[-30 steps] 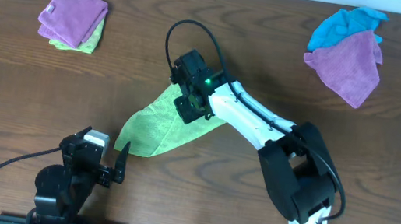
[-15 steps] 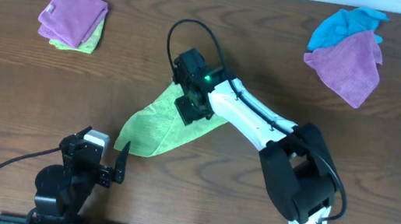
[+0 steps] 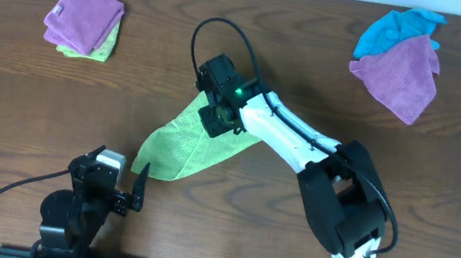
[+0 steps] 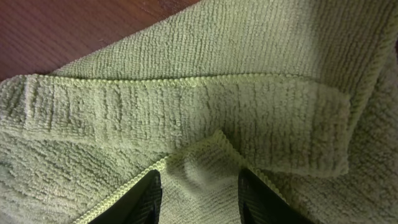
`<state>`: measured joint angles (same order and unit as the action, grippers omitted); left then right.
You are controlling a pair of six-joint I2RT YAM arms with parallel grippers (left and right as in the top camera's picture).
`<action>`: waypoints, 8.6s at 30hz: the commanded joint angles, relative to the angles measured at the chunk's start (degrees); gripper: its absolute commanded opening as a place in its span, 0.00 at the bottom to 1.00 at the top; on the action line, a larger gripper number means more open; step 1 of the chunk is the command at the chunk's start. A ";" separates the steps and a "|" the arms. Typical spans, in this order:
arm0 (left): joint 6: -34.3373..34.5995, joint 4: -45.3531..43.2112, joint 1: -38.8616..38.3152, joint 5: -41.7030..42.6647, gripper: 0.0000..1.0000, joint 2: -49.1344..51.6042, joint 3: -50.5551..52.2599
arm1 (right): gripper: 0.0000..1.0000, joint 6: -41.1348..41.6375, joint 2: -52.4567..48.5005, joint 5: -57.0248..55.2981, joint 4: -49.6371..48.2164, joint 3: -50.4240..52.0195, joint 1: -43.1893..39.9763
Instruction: Fold the cloth
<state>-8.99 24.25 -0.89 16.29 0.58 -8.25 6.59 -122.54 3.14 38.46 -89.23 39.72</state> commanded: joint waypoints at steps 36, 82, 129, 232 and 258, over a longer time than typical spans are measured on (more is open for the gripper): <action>0.02 0.37 -0.22 0.02 0.95 -0.33 1.14 | 0.02 6.69 18.51 0.15 22.64 0.35 0.17; 1.77 0.33 -0.26 3.78 0.95 -0.33 1.14 | 0.02 11.39 50.47 -6.36 35.89 0.33 3.50; 25.70 -23.39 -14.14 18.25 0.80 46.25 -17.46 | 0.40 11.80 75.47 -10.71 38.91 0.31 3.45; 21.92 -27.96 -26.10 -29.27 0.08 111.49 -46.66 | 0.02 11.80 21.31 28.15 -28.26 38.45 -18.12; 20.13 -24.87 -21.92 -34.91 0.09 108.39 -46.66 | 0.01 11.82 14.27 17.20 -16.59 38.45 -15.54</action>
<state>11.94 -1.56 -25.23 -16.32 109.40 -55.37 18.87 -105.97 27.22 18.90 -53.39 23.64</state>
